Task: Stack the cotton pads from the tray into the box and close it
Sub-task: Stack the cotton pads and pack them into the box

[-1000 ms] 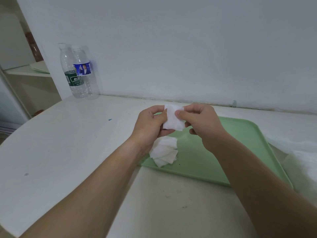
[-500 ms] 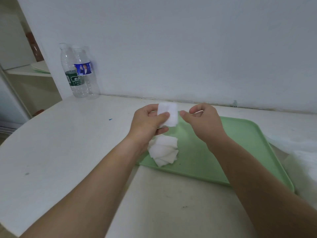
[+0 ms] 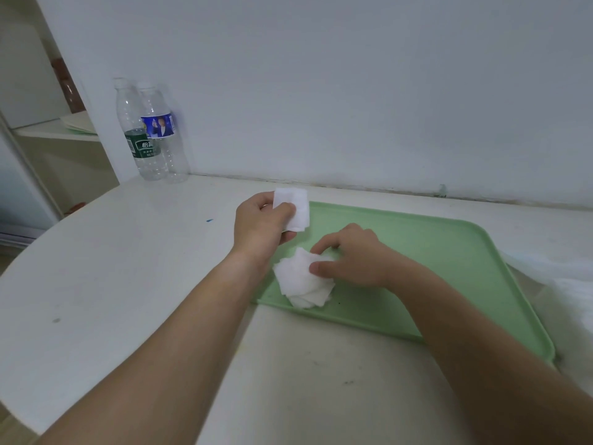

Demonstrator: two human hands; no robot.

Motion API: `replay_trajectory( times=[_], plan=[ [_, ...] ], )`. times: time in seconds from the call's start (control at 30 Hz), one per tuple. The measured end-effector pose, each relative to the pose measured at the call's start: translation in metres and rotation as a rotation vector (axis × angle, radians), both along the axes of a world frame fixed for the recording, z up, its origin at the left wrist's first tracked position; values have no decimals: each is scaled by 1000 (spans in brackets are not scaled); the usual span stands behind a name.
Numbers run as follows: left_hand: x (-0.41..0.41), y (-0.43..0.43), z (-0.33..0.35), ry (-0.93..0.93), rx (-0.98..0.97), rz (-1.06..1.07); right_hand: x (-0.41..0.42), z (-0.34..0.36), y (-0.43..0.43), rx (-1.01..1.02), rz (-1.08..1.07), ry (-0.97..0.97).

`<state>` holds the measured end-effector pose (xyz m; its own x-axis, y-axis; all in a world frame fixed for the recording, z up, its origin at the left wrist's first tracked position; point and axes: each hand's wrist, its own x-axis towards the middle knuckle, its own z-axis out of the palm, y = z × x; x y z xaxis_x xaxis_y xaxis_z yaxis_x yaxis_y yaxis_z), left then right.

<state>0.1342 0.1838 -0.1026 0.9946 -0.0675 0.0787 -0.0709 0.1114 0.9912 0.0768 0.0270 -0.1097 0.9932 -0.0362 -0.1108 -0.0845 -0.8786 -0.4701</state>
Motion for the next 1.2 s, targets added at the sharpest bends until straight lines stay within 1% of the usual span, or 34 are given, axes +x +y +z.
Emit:
replay_trajectory(
  times=[0.07,0.17,0.23,0.27,0.37,0.47,0.6,0.7,0.8,0.93,0.97,1.07,1.2],
  plan=[
    [0,0,1,0,0,9,-1,1,1,77,52,-32],
    [0,0,2,-5,3,17,-3,4,1,243,66,-87],
    [1,0,2,-2,0,26,-3,5,1,345,58,-70],
    [1,1,2,0,-1,29,-3,6,1,362,59,-52],
    [1,1,1,4,4,32,-3,6,3,277,75,12],
    [1,1,0,0,11,31,-3,6,3,261,91,54],
    [2,1,-1,-7,24,34,-5,8,2,287,75,19],
    [2,1,-1,-5,29,39,-4,10,-2,343,88,-51],
    [3,1,-1,2,24,30,-5,16,-9,518,-2,-136],
    [1,-1,-2,0,36,-44,-7,25,-11,899,-115,-211],
    [-1,-2,-1,-10,42,-82,-7,26,-10,965,-137,-217],
    [-8,-6,2,-33,27,-191,-6,26,-10,1058,-191,-208],
    [-12,-9,4,-52,32,-272,-7,26,-9,1072,-261,-219]
  ],
)
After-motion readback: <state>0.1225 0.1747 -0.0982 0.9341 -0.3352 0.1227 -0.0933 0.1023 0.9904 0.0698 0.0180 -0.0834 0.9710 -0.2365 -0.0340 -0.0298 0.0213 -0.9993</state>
